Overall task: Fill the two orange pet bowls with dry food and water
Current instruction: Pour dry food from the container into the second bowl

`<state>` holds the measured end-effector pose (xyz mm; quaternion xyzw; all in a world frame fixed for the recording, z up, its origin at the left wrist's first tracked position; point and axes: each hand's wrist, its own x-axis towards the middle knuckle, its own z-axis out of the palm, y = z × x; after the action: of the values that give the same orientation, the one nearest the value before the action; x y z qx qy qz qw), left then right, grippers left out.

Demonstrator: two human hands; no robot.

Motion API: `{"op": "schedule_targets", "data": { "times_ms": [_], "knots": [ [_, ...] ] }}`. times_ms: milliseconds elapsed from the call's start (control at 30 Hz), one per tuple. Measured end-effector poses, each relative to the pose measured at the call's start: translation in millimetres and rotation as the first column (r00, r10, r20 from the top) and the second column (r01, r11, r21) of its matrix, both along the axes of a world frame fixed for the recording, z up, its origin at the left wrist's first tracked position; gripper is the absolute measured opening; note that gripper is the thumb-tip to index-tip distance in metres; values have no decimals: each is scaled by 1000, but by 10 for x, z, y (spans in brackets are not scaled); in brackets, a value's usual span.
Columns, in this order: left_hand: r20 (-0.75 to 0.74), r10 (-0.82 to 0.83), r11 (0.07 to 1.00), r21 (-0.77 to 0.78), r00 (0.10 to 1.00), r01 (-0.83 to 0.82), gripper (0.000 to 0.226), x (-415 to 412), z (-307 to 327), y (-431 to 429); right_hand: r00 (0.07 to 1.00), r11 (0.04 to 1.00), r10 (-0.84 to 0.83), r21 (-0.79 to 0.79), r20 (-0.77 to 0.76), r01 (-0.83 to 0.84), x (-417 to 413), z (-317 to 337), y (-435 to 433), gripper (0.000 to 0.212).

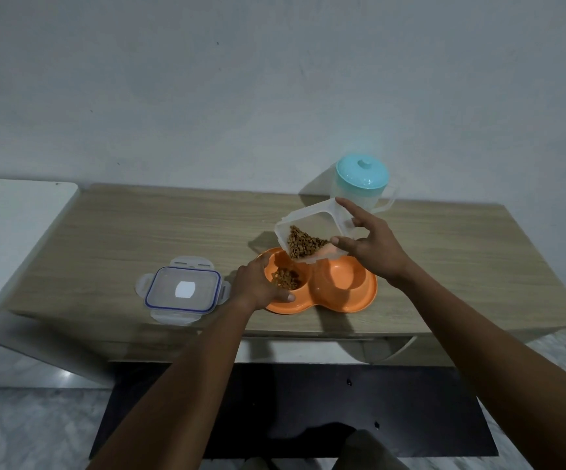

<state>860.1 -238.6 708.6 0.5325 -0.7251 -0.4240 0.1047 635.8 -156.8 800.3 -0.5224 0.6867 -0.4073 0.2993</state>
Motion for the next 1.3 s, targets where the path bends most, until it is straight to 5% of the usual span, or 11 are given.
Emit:
{"op": "schedule_targets", "data": {
  "times_ms": [133, 233, 367, 800, 967, 1100, 1300],
  "knots": [
    [-8, -10, 1000, -13, 1000, 10, 124, 2, 33, 16, 952, 991, -133, 54, 276, 122, -40, -103, -32, 72],
    [-19, -6, 1000, 0, 1000, 6, 118, -1, 57, 13, 774, 960, -279, 175, 569, 218, -44, -207, -159, 70],
    [-21, 4, 1000, 2, 1000, -4, 113, -5, 44, 5, 644, 930, -368, 260, 671, 261, 31, -365, -501, 57],
    [61, -16, 997, -73, 998, 21, 112, -28, 36, -37, 613, 887, -449, 406, 651, 219, 359, -715, -1425, 36],
    [115, -17, 999, -46, 993, 23, 110, -57, 116, -32, 711, 877, -462, 393, 531, 276, 305, -710, -1287, 44],
    [303, -70, 996, -30, 950, 83, 118, -231, 319, -26, 842, 863, -503, 157, 193, 480, 106, -624, -1024, 30],
    [414, -145, 983, -44, 899, 179, 118, -633, 523, 105, 690, 676, -720, -151, 73, 721, -454, -47, -818, 16]
  ]
}}
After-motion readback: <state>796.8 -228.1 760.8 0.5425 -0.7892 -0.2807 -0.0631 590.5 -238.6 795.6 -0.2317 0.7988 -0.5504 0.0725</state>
